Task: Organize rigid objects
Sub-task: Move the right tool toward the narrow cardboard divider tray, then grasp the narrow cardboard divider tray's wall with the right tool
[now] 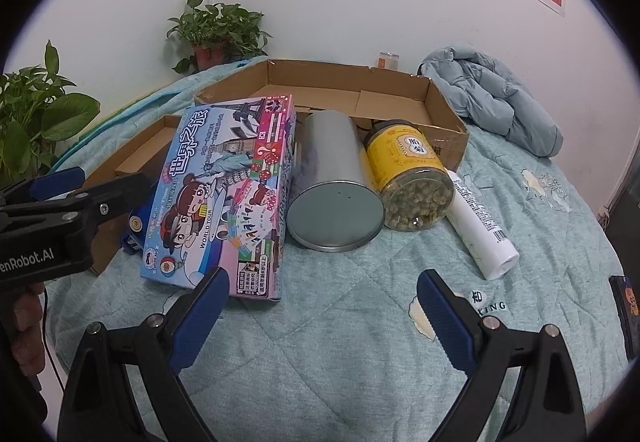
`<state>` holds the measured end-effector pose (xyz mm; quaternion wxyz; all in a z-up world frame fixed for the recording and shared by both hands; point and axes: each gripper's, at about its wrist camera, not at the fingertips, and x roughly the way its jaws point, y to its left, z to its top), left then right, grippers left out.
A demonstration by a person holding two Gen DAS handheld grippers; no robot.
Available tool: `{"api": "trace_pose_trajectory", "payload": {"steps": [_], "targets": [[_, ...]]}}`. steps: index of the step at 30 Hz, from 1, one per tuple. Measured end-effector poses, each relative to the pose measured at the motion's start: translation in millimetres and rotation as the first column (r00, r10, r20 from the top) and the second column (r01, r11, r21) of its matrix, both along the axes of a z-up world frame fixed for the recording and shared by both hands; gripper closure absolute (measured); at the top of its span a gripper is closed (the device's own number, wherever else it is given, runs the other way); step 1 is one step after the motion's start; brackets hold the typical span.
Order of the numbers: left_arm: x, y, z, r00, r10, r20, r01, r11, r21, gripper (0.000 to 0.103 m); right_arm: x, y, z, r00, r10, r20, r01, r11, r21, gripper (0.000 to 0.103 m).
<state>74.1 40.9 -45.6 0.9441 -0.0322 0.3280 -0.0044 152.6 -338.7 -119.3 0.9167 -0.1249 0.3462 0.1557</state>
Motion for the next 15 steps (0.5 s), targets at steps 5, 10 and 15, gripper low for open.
{"api": "trace_pose_trajectory", "payload": {"steps": [5, 10, 15], "targets": [[2.8, 17.1, 0.8, 1.0, -0.002, -0.006, 0.002, 1.0, -0.03, 0.0, -1.1, 11.7, -1.5, 1.0, 0.017, -0.001, -0.017, 1.0, -0.013, 0.008], [5.0, 54.2, 4.4, 1.0, 0.025, -0.013, -0.026, 0.997, -0.079, 0.0, -6.7, 27.1, 1.3, 0.997, 0.082, 0.0, -0.082, 0.996, 0.026, 0.008], [10.4, 109.6, 4.9, 0.995, 0.097, -0.036, -0.1, 0.991, -0.086, 0.0, -16.4, 52.3, 9.4, 0.983, 0.185, 0.014, -0.186, 0.978, 0.096, 0.008]]}}
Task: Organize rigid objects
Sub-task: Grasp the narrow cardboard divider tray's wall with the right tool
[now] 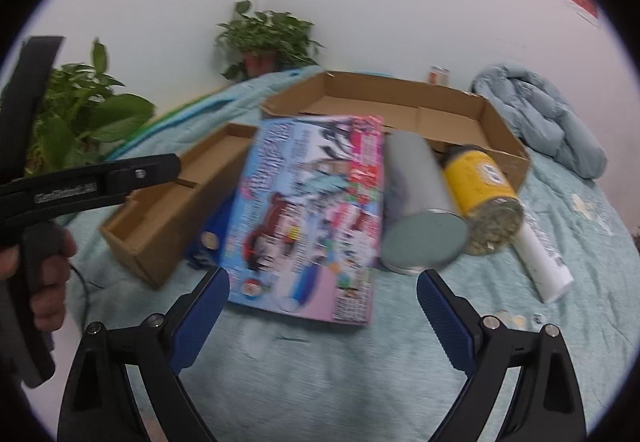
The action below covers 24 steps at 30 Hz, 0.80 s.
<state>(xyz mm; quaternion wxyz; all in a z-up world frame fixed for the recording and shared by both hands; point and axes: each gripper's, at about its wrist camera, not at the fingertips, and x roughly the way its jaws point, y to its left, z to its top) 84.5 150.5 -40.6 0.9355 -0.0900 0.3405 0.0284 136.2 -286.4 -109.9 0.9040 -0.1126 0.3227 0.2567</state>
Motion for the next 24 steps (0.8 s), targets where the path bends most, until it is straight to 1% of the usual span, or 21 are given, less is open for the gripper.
{"api": "trace_pose_trajectory", "payload": {"steps": [3, 4, 6, 7, 8, 9, 10, 11, 12, 13, 14, 15, 16, 17, 18, 19, 21, 22, 23, 24], "targets": [[4.0, 26.6, -7.3, 1.0, 0.004, -0.021, -0.005, 0.999, -0.034, 0.001, -6.5, 18.8, 5.8, 0.998, 0.056, 0.018, -0.057, 0.998, 0.023, 0.008], [8.1, 35.3, -11.5, 0.999, -0.012, -0.039, 0.009, 0.998, -0.06, 0.001, -7.3, 26.7, 8.0, 0.997, 0.076, 0.018, -0.077, 0.997, 0.031, 0.008], [12.7, 45.4, -18.7, 0.998, -0.031, -0.059, 0.027, 0.997, -0.079, 0.004, -7.7, 38.1, 9.8, 0.995, 0.101, 0.008, -0.101, 0.994, 0.044, 0.008], [16.0, 50.1, -22.3, 0.996, -0.039, -0.076, 0.033, 0.996, -0.086, 0.01, -6.6, 46.5, 9.8, 0.993, 0.119, -0.005, -0.118, 0.992, 0.049, 0.008], [18.4, 52.5, -25.5, 0.995, -0.051, -0.088, 0.042, 0.995, -0.092, 0.019, -5.1, 53.2, 8.9, 0.991, 0.131, -0.017, -0.13, 0.99, 0.05, 0.008], [21.1, 57.3, -29.5, 0.992, -0.067, -0.106, 0.055, 0.993, -0.108, 0.025, -3.2, 60.2, 7.7, 0.989, 0.142, -0.031, -0.141, 0.989, 0.051, 0.008], [21.9, 57.0, -32.7, 0.99, -0.071, -0.12, 0.056, 0.991, -0.121, 0.039, -2.0, 68.2, 5.2, 0.988, 0.145, -0.044, -0.143, 0.989, 0.044, 0.008], [22.7, 58.0, -36.6, 0.988, -0.074, -0.138, 0.055, 0.989, -0.138, 0.05, -1.2, 74.8, 2.4, 0.989, 0.137, -0.051, -0.135, 0.99, 0.031, 0.009], [23.8, 62.4, -40.8, 0.984, -0.081, -0.157, 0.056, 0.986, -0.157, 0.054, -1.2, 81.1, 0.0, 0.99, 0.131, -0.058, -0.13, 0.991, 0.021, 0.015], [23.1, 61.7, -43.1, 0.983, -0.08, -0.166, 0.054, 0.986, -0.156, 0.059, -0.5, 88.1, -3.0, 0.987, 0.14, -0.074, -0.139, 0.99, 0.018, 0.019], [22.5, 62.3, -46.1, 0.981, -0.077, -0.18, 0.051, 0.988, -0.147, 0.063, 0.3, 93.1, -5.3, 0.984, 0.153, -0.093, -0.151, 0.988, 0.023, 0.025], [21.3, 61.1, -48.8, 0.978, -0.077, -0.196, 0.05, 0.989, -0.137, 0.066, 0.6, 98.8, -8.1, 0.981, 0.162, -0.109, -0.16, 0.987, 0.025, 0.027], [20.0, 59.7, -51.3, 0.975, -0.08, -0.208, 0.053, 0.99, -0.133, 0.073, 1.2, 105.5, -12.4, 0.979, 0.164, -0.124, -0.163, 0.986, 0.017, 0.028], [18.3, 59.1, -54.0, 0.972, -0.076, -0.221, 0.049, 0.991, -0.123, 0.079, 2.0, 109.5, -15.8, 0.976, 0.169, -0.137, -0.168, 0.986, 0.015, 0.033], [15.3, 59.6, -55.3, 0.971, -0.071, -0.229, 0.045, 0.992, -0.115, 0.082, 4.2, 112.4, -18.7, 0.972, 0.176, -0.155, -0.175, 0.984, 0.016, 0.043], [13.8, 59.5, -58.1, 0.969, -0.062, -0.237, 0.038, 0.994, -0.102, 0.085, 6.4, 118.0, -24.4, 0.964, 0.188, -0.187, -0.188, 0.982, 0.018, 0.048], [11.2, 60.8, -60.7, 0.969, -0.045, -0.244, 0.017, 0.993, -0.116, 0.086, 8.9, 124.9, -33.0, 0.954, 0.194, -0.229, -0.195, 0.981, 0.016, 0.061], [10.5, 58.6, -62.7, 0.966, -0.048, -0.253, 0.019, 0.993, -0.113, 0.086, 11.3, 129.5, -39.9, 0.942, 0.2, -0.268, -0.202, 0.979, 0.021, 0.066], [9.2, 56.6, -62.2, 0.965, -0.049, -0.257, 0.025, 0.995, -0.094, 0.086, 11.9, 132.5, -42.9, 0.936, 0.203, -0.287, -0.205, 0.979, 0.022, 0.075], [7.7, 54.8, -61.5, 0.964, -0.048, -0.262, 0.029, 0.997, -0.076, 0.086, 11.8, 136.2, -45.2, 0.934, 0.197, -0.297, -0.203, 0.979, 0.011, 0.078]]}}
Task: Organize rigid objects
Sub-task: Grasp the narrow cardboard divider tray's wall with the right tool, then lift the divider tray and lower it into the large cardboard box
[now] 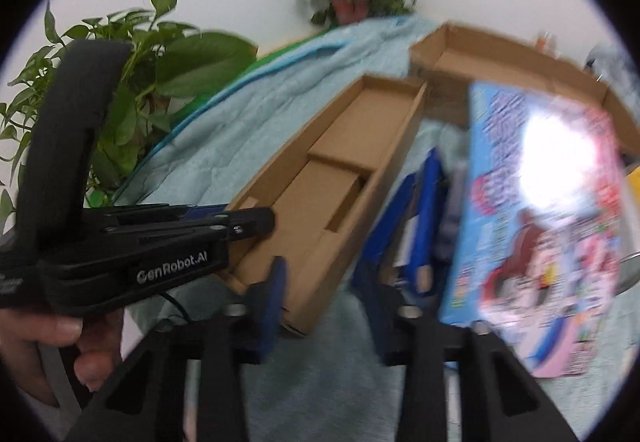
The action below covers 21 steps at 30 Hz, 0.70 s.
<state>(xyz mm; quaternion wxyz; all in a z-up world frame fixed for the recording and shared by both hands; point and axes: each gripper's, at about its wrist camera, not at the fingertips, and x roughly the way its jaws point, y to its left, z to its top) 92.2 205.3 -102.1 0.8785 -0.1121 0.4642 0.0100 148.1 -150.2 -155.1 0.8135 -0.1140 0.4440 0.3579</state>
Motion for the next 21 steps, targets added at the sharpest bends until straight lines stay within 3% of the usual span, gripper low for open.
{"api": "trace_pose_trajectory", "payload": {"steps": [13, 17, 21], "targets": [[1.8, -4.8, 5.7, 0.999, -0.016, -0.047, 0.017, 1.0, 0.019, 0.087, 16.8, 12.6, -6.6, 0.998, -0.051, -0.04, 0.05, 0.998, -0.031, 0.077], [-5.8, -6.6, 30.0, 1.0, -0.01, 0.003, 0.01, 0.999, 0.041, 0.087, 10.3, 6.9, 9.9, 0.998, -0.066, -0.014, 0.066, 0.998, 0.011, 0.078], [-11.2, -20.1, 76.5, 0.995, -0.025, 0.094, 0.016, 0.996, 0.089, 0.087, 2.4, -2.5, 42.4, 0.994, -0.067, 0.09, 0.059, 0.994, 0.086, 0.078]]}}
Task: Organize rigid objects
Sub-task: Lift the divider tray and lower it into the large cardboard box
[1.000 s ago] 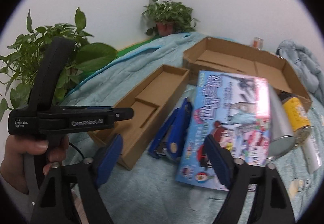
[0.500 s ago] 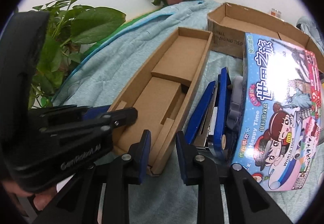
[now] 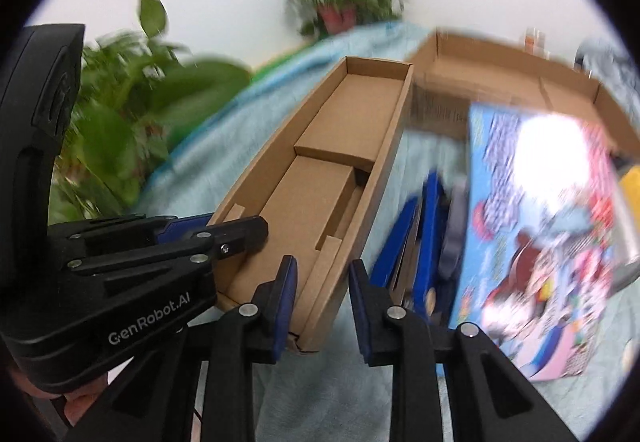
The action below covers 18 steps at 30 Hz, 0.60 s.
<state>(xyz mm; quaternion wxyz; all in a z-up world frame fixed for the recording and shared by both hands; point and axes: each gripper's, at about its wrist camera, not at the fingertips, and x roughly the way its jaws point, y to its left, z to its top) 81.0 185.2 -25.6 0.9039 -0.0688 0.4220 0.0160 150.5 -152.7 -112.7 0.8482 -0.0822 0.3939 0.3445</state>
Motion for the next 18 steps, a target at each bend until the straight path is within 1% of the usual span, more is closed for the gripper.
{"api": "trace_pose_trajectory", "payload": {"steps": [1, 5, 8, 10, 12, 15, 17, 18], "targets": [[1.5, -4.7, 12.1, 1.0, -0.007, 0.025, 0.007, 1.0, 0.012, 0.087, -0.1, -3.3, 12.0, 0.999, -0.005, 0.034, 0.004, 1.0, 0.026, 0.078], [16.6, -23.7, 55.4, 0.993, -0.053, 0.108, 0.045, 0.997, 0.069, 0.087, 8.8, -14.8, 44.3, 0.993, -0.042, 0.112, 0.033, 0.996, 0.084, 0.078], [44.4, -43.6, 83.2, 0.982, -0.1, 0.161, 0.083, 0.99, 0.11, 0.087, 27.7, -26.1, 64.7, 0.985, -0.077, 0.157, 0.061, 0.992, 0.108, 0.078], [65.6, -54.9, 97.5, 0.976, -0.122, 0.179, 0.103, 0.988, 0.113, 0.087, 43.2, -29.8, 73.1, 0.979, -0.094, 0.183, 0.076, 0.992, 0.105, 0.078], [90.8, -61.7, 108.9, 0.973, -0.132, 0.188, 0.115, 0.988, 0.1, 0.087, 60.5, -33.1, 82.2, 0.976, -0.109, 0.188, 0.092, 0.991, 0.094, 0.078], [132.6, -72.0, 124.4, 0.97, -0.136, 0.2, 0.117, 0.988, 0.104, 0.087, 100.9, -32.9, 92.7, 0.976, -0.123, 0.18, 0.106, 0.989, 0.098, 0.078], [164.3, -78.3, 131.9, 0.969, -0.138, 0.205, 0.118, 0.987, 0.108, 0.087, 124.3, -29.1, 96.0, 0.977, -0.125, 0.171, 0.113, 0.99, 0.079, 0.078], [183.9, -80.3, 136.2, 0.97, -0.138, 0.199, 0.121, 0.988, 0.097, 0.087, 135.6, -26.8, 97.5, 0.98, -0.122, 0.16, 0.113, 0.991, 0.066, 0.078]]}}
